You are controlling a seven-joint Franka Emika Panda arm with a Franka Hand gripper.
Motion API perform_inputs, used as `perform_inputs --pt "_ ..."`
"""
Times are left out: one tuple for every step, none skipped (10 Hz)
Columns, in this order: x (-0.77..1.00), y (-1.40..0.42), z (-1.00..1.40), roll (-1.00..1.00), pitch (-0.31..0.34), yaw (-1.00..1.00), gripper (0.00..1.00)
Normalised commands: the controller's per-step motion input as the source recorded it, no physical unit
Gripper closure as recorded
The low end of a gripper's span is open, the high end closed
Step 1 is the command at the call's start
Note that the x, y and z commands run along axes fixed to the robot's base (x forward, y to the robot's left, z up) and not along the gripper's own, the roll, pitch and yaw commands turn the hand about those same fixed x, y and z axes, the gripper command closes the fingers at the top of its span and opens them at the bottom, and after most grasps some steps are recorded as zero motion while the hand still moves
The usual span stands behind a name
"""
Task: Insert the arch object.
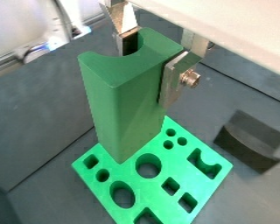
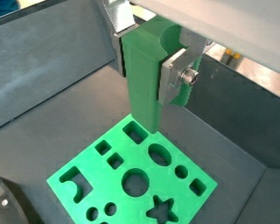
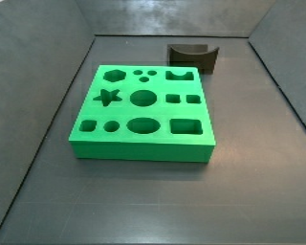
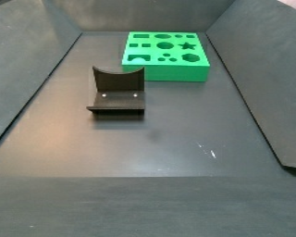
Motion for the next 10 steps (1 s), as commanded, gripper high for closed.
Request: perform_inputs --pt "0.33 0.03 -0.41 0.15 -0.003 -0.81 1.00" --pt "0.23 0.02 -0.33 0.10 -0.046 -0.88 1.00" --pt "0.20 0.02 -0.31 0.09 -0.056 -0.89 1.00" --pt "0.21 0.03 -0.32 0.08 -0.050 -0.89 1.00" --pt "0.21 0.02 -0.31 0.08 -0.051 -0.90 1.00" --pt "0.21 0.04 -0.29 0.07 -0.059 -0.89 1.00" --pt "0.30 0.10 -0.26 0.05 -0.044 -0.83 1.00" --pt "0.22 0.35 -0.31 0.04 -0.056 -0.61 1.00" --pt "0.09 0.61 -0.42 0.04 -0.047 -0.38 1.00" --pt "0.06 0.69 -0.45 0.05 -0.036 -0.29 1.00"
